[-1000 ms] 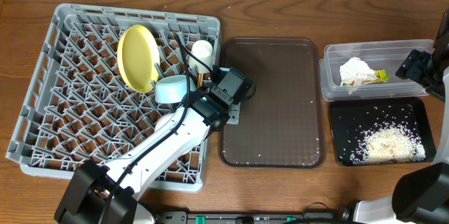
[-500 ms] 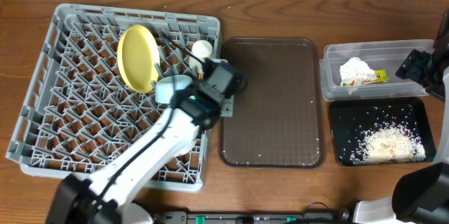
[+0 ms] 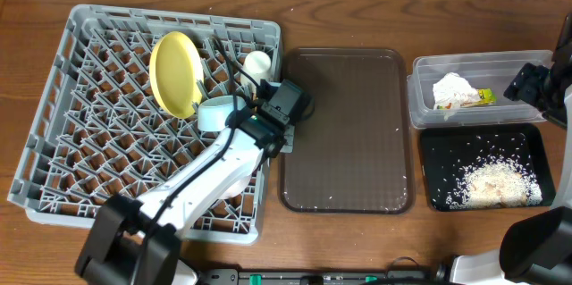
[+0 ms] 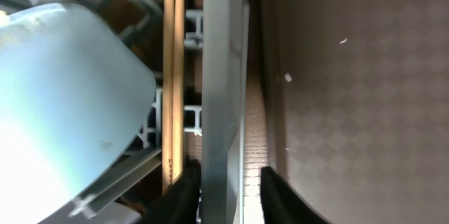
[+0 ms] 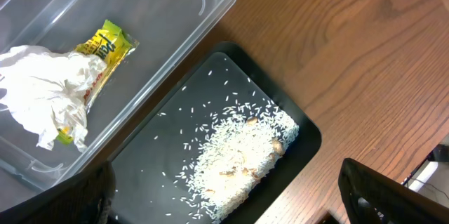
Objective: Sort waste into correct bins and load items into the dishwasher rack
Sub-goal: 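Raise the left gripper and withdraw it from the yellow plate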
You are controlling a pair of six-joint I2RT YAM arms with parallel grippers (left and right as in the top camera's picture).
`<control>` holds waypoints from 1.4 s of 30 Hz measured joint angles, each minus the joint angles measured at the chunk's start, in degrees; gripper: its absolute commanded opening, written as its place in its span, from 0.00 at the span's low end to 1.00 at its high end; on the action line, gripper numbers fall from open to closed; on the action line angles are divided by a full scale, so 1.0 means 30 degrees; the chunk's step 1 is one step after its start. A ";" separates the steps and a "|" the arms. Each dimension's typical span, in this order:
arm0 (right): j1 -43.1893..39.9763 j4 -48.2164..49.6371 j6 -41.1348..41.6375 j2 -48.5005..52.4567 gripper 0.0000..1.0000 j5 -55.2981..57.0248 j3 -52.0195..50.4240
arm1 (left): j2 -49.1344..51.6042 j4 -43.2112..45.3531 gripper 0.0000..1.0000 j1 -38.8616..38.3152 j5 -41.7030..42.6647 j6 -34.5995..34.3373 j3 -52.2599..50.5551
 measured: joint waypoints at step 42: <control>0.0000 0.0000 0.0000 0.0000 0.99 0.0000 0.0000 | 0.0364 0.2929 0.08 0.0845 -0.0175 -0.0211 -0.0444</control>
